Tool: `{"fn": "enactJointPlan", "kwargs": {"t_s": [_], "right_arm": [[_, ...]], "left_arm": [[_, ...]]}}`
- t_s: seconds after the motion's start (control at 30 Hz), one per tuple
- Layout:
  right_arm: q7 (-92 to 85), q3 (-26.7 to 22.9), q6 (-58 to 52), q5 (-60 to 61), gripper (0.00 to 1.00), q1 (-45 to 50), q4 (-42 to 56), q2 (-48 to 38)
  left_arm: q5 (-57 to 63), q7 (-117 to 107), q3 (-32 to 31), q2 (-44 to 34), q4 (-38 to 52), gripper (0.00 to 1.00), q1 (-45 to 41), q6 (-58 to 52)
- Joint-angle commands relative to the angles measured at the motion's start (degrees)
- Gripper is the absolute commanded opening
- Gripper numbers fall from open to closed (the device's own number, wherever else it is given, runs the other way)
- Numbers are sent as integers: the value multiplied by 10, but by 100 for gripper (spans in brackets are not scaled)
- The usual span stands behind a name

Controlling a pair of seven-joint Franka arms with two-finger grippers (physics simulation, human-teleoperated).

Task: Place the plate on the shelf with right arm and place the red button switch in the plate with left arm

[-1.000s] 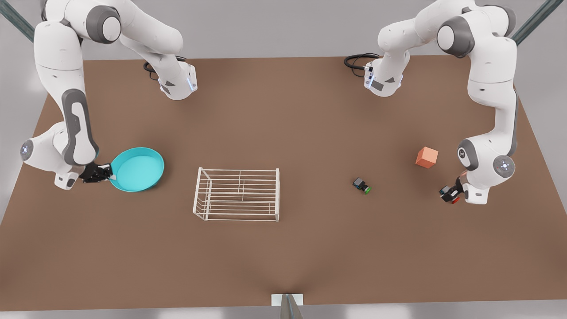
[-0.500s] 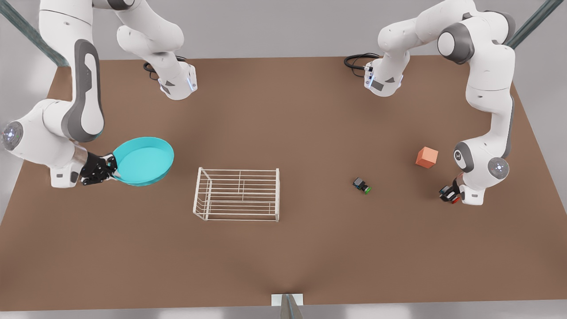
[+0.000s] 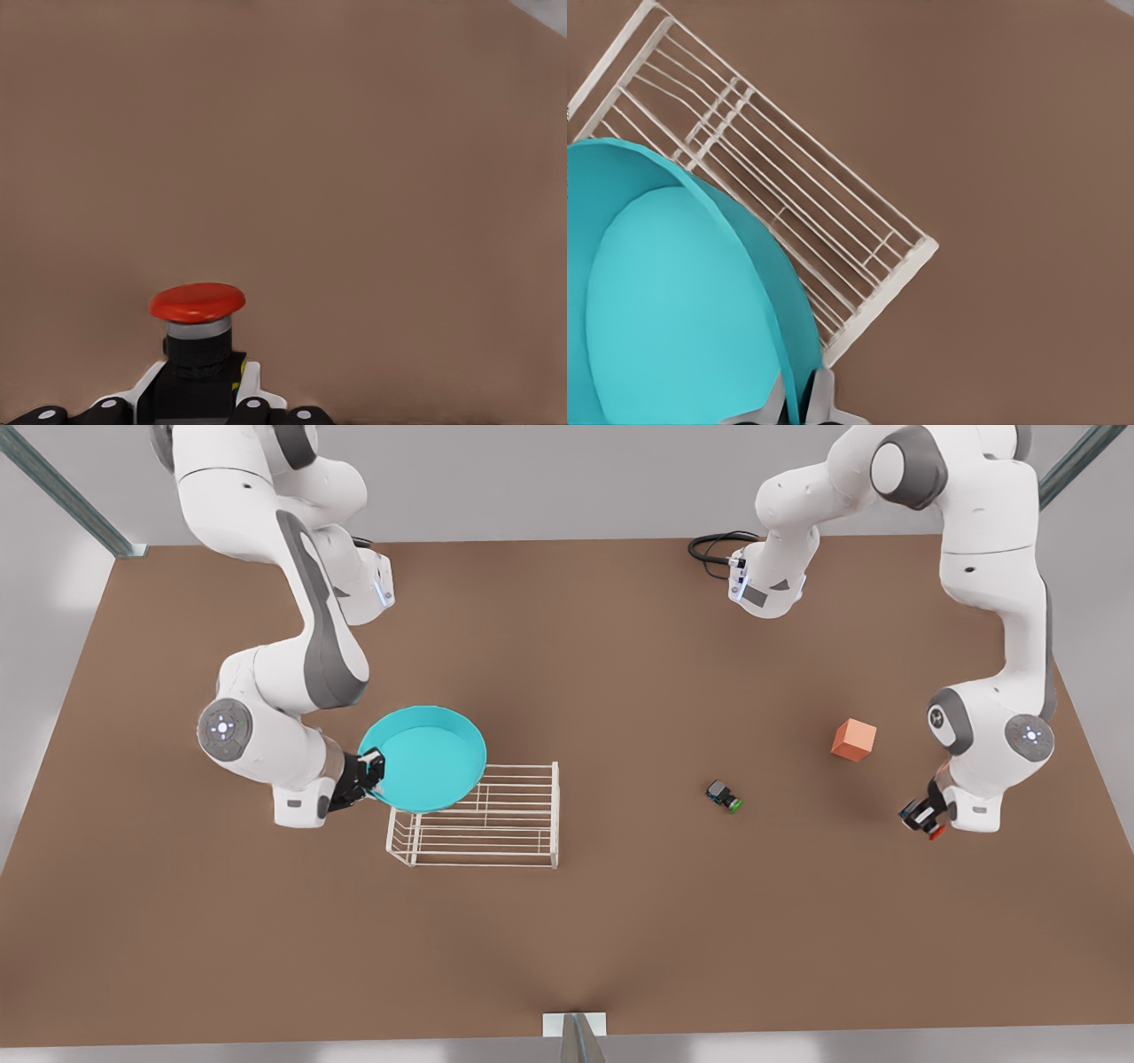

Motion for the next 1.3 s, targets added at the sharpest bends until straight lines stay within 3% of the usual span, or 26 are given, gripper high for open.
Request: {"fn": "enactJointPlan", "kwargs": {"t_s": [0.0, 0.1, 0.27, 0.43, 0.47, 0.63, 0.73, 0.8, 0.9, 0.97, 1.13, 1.27], "right_arm": [[382, 0, 2, 8, 24, 10, 27, 24], [426, 1, 35, 7, 24, 37, 39, 50], [422, 1, 77, 7, 24, 42, 39, 74], [420, 1, 104, 9, 29, 44, 38, 82], [425, 1, 104, 11, 100, 44, 39, 82], [415, 1, 101, 10, 100, 44, 34, 60], [384, -3, -54, 2, 100, 30, 36, -49], [258, 2, -151, -8, 100, -47, 40, -95], [126, 38, -163, -116, 100, -171, 51, -95], [126, 32, -197, -119, 100, -176, 52, -93], [140, 12, -200, -107, 100, -175, 65, -86], [134, 19, -231, -111, 100, -171, 65, -86]], "left_arm": [[-7, -56, -32, -15, 25, 41, -2, -100], [-2, -173, -115, -17, 99, 41, -4, -215], [-5, -348, -122, -16, 133, 41, -103, -253], [-10, -460, -187, -16, 162, 41, -108, -285], [-10, -488, -204, -13, 168, 41, -108, -285], [-10, -594, -227, -9, 188, 41, -152, -284], [-8, -672, -228, 28, 248, 41, -210, -276], [-7, -713, -228, 75, 304, 41, -251, -231], [-2, -756, -226, 119, 346, 42, -286, -166], [4, -782, -225, 164, 403, 42, -312, -135], [15, -867, -214, 193, 407, 42, -369, 8], [15, -918, -193, 208, 446, 44, -424, 23]]}}
